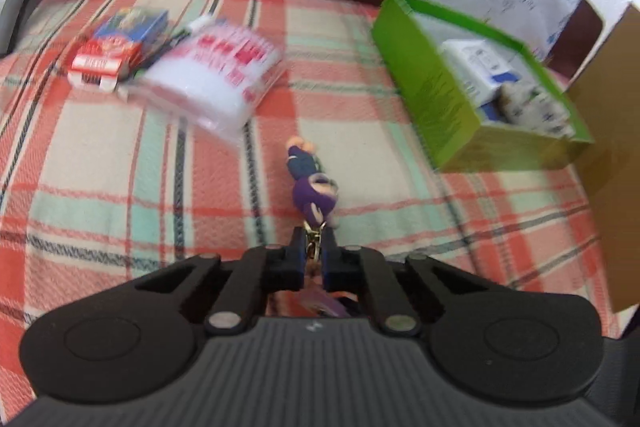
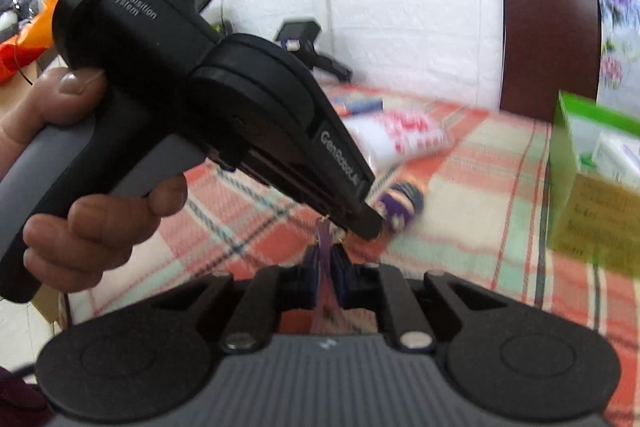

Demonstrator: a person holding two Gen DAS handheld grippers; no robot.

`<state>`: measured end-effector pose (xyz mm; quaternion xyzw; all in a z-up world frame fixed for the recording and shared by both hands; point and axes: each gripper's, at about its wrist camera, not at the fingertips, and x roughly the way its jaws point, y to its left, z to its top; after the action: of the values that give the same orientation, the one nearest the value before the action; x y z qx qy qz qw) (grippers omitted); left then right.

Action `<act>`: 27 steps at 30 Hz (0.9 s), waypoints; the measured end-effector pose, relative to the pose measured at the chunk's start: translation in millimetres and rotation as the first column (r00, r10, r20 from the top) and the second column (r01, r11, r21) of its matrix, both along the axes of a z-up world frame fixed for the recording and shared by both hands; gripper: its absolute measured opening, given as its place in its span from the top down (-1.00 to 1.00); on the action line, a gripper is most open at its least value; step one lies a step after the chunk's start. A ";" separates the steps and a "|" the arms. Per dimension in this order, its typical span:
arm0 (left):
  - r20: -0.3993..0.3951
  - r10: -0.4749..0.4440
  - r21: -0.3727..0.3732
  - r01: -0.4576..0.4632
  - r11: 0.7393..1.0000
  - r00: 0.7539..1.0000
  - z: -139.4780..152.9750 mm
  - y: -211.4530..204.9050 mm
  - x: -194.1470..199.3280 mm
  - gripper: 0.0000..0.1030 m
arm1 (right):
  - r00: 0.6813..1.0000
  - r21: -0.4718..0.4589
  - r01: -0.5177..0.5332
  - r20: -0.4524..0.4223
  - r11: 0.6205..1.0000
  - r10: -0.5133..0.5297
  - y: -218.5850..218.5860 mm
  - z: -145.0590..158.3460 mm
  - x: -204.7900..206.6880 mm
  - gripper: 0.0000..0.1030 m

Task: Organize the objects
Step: 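Carry the keychain with the right gripper into the green box, release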

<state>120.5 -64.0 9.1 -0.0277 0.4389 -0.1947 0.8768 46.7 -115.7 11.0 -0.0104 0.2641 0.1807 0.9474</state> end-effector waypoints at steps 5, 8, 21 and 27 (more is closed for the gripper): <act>0.083 -0.035 -0.042 0.039 0.998 0.996 38.3 -12.6 -5.0 0.83 | 0.995 0.038 0.034 0.095 0.999 -0.038 -12.8 18.4 -5.6 0.83; 0.120 -0.066 -0.090 0.077 0.993 0.991 61.3 -23.0 -3.2 0.87 | 0.986 0.082 0.071 0.143 0.994 -0.082 -30.1 32.7 -7.4 0.83; 0.296 -0.195 -0.092 0.232 0.968 0.935 135.4 -106.0 23.0 0.87 | 0.918 0.191 0.222 0.290 0.956 -0.271 -117.3 87.6 7.2 0.83; 0.340 -0.222 -0.058 0.256 0.965 0.914 143.9 -144.7 41.8 0.87 | 0.892 0.165 0.286 0.314 0.944 -0.325 -151.1 97.9 37.2 0.83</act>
<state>162.3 -208.7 153.0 0.0150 0.2753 -0.3244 0.9049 83.9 -266.9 108.9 0.0545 0.0856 0.0398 0.9940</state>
